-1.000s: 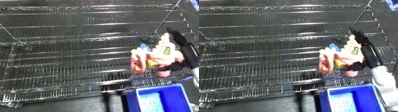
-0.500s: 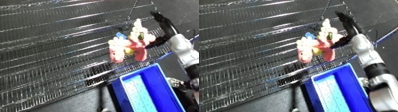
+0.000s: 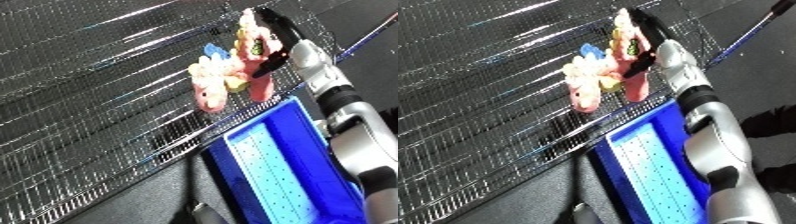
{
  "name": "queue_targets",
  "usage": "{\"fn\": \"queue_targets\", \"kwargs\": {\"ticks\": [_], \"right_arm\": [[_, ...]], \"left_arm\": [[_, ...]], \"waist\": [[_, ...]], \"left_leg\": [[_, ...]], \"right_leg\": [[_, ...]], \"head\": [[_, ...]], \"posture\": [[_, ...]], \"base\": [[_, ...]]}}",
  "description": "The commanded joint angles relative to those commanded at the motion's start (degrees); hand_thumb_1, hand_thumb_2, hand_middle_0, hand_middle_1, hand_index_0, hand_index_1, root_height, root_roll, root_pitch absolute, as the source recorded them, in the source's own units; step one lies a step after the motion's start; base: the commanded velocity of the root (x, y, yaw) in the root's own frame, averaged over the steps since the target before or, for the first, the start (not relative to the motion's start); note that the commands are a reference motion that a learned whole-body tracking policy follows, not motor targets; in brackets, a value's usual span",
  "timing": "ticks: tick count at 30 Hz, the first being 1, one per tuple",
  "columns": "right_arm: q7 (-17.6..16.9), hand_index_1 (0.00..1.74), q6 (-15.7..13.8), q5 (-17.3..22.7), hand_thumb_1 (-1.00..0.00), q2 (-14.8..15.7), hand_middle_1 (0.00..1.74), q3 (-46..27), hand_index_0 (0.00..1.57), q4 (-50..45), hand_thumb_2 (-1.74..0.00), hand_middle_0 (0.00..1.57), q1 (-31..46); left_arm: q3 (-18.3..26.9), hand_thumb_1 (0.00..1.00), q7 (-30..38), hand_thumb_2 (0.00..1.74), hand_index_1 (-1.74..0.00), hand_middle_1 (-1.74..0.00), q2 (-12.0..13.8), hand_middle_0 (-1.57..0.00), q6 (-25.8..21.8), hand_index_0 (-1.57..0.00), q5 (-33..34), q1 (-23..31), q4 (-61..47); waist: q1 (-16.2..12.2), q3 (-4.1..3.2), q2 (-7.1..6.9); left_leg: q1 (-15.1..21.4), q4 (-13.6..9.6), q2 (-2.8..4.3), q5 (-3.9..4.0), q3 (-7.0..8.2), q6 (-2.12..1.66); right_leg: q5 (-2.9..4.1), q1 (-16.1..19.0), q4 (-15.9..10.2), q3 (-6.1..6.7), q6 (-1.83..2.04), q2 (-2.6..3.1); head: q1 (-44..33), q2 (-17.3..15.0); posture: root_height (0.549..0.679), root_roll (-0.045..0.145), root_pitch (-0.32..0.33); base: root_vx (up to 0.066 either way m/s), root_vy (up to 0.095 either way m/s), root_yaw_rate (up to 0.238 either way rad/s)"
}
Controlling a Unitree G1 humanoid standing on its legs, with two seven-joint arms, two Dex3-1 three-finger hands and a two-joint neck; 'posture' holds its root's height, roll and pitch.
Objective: Pick up the object and place it into the box
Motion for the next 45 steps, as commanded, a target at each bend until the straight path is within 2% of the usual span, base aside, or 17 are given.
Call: {"fn": "queue_targets", "kwargs": {"ticks": [8,14,20,28,35,45], "right_arm": [[-0.1,0.00,0.0,0.4,0.00,0.9,0.00,0.6,0.00,0.4,0.00,0.00,-0.3],[-0.2,0.00,0.0,-0.7,0.00,2.6,0.00,0.3,0.00,-0.1,0.00,0.00,2.6],[-0.4,0.00,-0.1,-1.4,0.00,4.1,0.00,-0.4,0.00,-0.1,0.00,0.00,5.2],[-0.3,0.70,0.0,-1.8,-0.40,5.9,0.70,-0.3,0.63,-0.7,-0.70,0.63,6.4],[-0.3,1.30,0.1,-2.0,-0.75,5.8,1.30,-0.2,1.18,-1.9,-1.30,1.18,7.4],[-0.8,1.30,0.1,-2.3,-0.75,6.5,1.30,-0.9,1.18,-3.2,-1.30,1.18,9.0]], "left_arm": [[-0.2,1.00,0.2,1.74,-1.74,-1.74,0.2,-1.57,-0.2,-1.57,0.3,-0.4,-0.6],[0.0,1.00,0.4,1.74,-1.74,-1.74,0.4,-1.57,-0.5,-1.57,0.3,-0.1,-0.7],[0.3,1.00,0.7,1.74,-1.74,-1.74,0.5,-1.57,-0.5,-1.57,0.9,0.4,-0.2],[1.0,1.00,0.6,1.74,-1.74,-1.74,0.5,-1.57,-0.5,-1.57,0.6,0.6,0.6],[1.0,1.00,0.0,1.74,-1.74,-1.74,1.0,-1.57,-0.3,-1.57,-0.3,1.0,1.0],[1.1,1.00,-0.4,1.74,-1.74,-1.74,1.5,-1.57,0.3,-1.57,-0.6,0.6,2.0]], "waist": [[-0.2,1.48,0.98],[-0.1,1.62,0.84],[0.0,1.62,0.54],[0.2,1.62,-0.15],[0.3,1.62,-0.58],[0.6,1.62,-1.16]], "left_leg": [[-1.9,0.3,-0.09,0.32,-0.22,-0.01],[-3.2,0.7,0.18,0.28,-0.45,-0.06],[-4.3,1.2,0.33,0.24,-0.65,-0.01],[-3.8,1.0,0.66,0.09,-0.61,-0.13],[-4.1,1.6,0.66,0.28,-0.99,-0.32],[-3.9,1.9,0.63,0.42,-1.66,-0.29]], "right_leg": [[0.09,-2.0,0.7,0.27,-0.05,-0.07],[0.08,-3.0,1.0,0.13,-0.06,0.12],[0.19,-3.8,1.5,0.10,-0.02,0.19],[0.05,-2.9,1.1,-0.20,-0.01,0.35],[0.05,-3.0,1.9,-0.22,-0.03,0.32],[0.00,-2.3,2.5,-0.45,-0.09,0.44]], "head": [[-0.4,6.0],[-1.1,8.5],[-1.5,8.1],[-1.9,7.2],[-1.4,6.8],[-1.3,6.2]], "posture": [[0.626,0.076,-0.094],[0.625,0.073,-0.080],[0.624,0.071,-0.073],[0.625,0.066,-0.078],[0.623,0.065,-0.088],[0.621,0.061,-0.106]], "base": [[-0.025,-0.006,0.017],[-0.018,-0.019,0.018],[-0.017,-0.013,0.026],[-0.012,-0.008,0.010],[-0.025,-0.006,0.021],[-0.023,-0.007,0.023]]}}
